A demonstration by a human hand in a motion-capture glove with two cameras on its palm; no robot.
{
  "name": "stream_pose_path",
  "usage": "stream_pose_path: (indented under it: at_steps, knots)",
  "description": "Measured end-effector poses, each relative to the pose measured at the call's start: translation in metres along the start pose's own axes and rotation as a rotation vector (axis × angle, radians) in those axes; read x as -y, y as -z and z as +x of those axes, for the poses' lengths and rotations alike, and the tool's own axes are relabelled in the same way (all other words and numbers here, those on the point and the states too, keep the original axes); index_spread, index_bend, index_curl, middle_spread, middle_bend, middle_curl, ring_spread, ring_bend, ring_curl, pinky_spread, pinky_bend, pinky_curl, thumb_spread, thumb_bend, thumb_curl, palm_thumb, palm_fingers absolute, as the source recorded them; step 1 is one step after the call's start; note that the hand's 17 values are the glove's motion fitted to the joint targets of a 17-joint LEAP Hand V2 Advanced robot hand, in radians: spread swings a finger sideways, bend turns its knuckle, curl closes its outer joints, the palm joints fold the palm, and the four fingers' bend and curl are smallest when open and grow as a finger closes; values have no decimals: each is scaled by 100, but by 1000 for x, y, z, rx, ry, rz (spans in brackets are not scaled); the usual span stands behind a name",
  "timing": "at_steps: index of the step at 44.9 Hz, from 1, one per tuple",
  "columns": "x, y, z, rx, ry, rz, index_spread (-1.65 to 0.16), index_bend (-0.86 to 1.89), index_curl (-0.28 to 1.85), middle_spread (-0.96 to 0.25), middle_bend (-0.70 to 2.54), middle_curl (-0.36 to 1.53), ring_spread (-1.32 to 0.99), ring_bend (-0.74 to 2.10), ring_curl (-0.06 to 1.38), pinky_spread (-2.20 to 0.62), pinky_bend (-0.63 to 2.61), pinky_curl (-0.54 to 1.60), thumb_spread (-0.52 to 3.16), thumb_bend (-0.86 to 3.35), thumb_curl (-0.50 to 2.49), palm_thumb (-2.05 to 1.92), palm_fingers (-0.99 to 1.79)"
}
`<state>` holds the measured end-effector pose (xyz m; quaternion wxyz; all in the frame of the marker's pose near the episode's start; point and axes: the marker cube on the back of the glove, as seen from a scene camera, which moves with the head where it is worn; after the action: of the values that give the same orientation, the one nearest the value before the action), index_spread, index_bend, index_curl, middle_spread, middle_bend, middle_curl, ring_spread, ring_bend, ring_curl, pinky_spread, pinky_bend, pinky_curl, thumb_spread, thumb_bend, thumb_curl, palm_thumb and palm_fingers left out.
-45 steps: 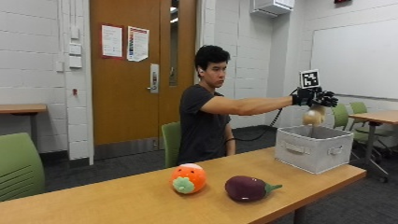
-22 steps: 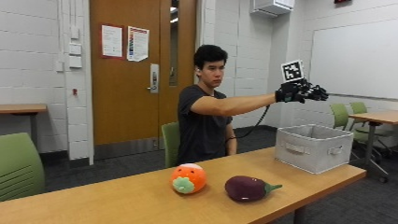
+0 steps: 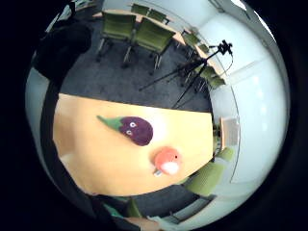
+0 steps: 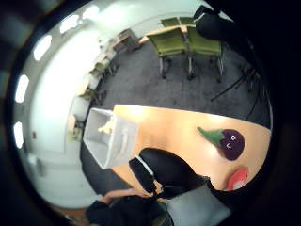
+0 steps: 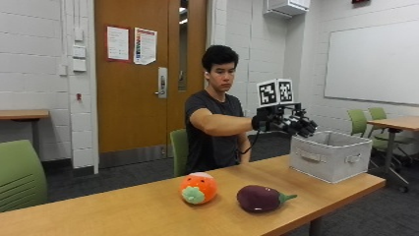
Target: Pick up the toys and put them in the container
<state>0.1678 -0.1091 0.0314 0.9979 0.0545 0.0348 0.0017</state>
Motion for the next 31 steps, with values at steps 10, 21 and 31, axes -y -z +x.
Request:
stream_pose_path:
  at_steps: [10, 21, 31]
  knots:
    - [-19, -84, 67, 9, -68, -122, -36, 21, 43, -12, 39, 49, -31, 71, 27, -13, 82, 31, 94, -8, 30, -8, 12]
    - [-43, -161, 89, 57, -109, -240, -36, 18, 44, -15, 35, 47, -32, 62, 25, -11, 81, 32, 88, -9, 27, -10, 5]
    - [-60, -202, 100, 13, -152, -326, -35, 16, 42, -16, 37, 47, -32, 58, 23, -6, 78, 32, 85, -8, 26, -9, 2]
